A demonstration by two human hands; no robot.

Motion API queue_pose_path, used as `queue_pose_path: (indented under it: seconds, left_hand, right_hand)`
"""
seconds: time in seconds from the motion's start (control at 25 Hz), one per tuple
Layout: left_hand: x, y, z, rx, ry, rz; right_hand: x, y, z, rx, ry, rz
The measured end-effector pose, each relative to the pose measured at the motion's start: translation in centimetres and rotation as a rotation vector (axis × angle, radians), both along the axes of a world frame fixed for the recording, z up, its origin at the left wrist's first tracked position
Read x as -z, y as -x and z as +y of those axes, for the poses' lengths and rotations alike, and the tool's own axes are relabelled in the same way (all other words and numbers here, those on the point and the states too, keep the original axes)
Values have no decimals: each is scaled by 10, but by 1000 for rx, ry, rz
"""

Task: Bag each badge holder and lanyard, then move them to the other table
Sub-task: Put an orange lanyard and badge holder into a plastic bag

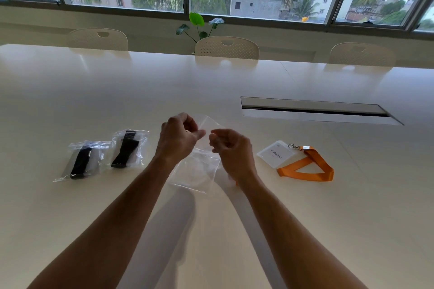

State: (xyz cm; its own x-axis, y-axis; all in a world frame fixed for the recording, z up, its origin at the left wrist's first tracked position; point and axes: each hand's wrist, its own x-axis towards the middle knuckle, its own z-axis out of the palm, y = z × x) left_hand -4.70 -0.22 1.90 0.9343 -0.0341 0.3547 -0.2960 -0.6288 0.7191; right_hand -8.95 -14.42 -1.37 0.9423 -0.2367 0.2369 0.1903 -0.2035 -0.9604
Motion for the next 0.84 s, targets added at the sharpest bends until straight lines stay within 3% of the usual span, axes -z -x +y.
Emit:
queue_pose_path:
  seconds: [0.16,0.36,0.56,0.64,0.84]
  left_hand:
    - [-3,12,-11,118,41,-38]
    - [-4,13,-17,221,21,-73]
    - [-6,14,-25,178,53,-116]
    - [-7,14,-29,131,63,-114]
    - [-3,17,-42,16,74,-158]
  right_hand:
    - [-2,-3,2,-78,-168,10]
    - [-12,-2,-3,-6,-330,21]
    - [-19,-2,-8,0,-429,68]
    - [-20,-2,-9,25,-386,75]
    - [-24,-5,-4,152,84,20]
